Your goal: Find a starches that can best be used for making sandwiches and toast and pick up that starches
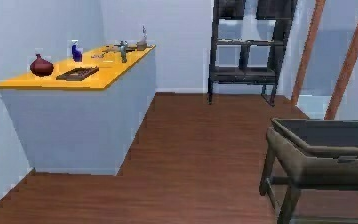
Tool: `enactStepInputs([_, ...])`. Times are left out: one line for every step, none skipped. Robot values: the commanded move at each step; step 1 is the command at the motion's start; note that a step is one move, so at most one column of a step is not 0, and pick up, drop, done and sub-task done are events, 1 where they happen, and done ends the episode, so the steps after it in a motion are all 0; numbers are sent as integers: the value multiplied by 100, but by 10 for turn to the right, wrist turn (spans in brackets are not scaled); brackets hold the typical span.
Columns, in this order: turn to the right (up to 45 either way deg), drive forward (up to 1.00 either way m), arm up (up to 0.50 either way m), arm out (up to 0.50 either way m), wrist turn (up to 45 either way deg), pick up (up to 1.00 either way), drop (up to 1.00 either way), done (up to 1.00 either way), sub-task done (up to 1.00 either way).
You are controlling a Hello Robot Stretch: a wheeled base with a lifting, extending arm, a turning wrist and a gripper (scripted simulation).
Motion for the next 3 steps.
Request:
enactStepInputs([0, 100, 0, 0, 0, 0, 0, 0, 0])
enactStepInputs([0, 100, 0, 0, 0, 0, 0, 0, 0])
enactStepInputs([0, 65, 0, 0, 0, 0, 0, 0, 0])
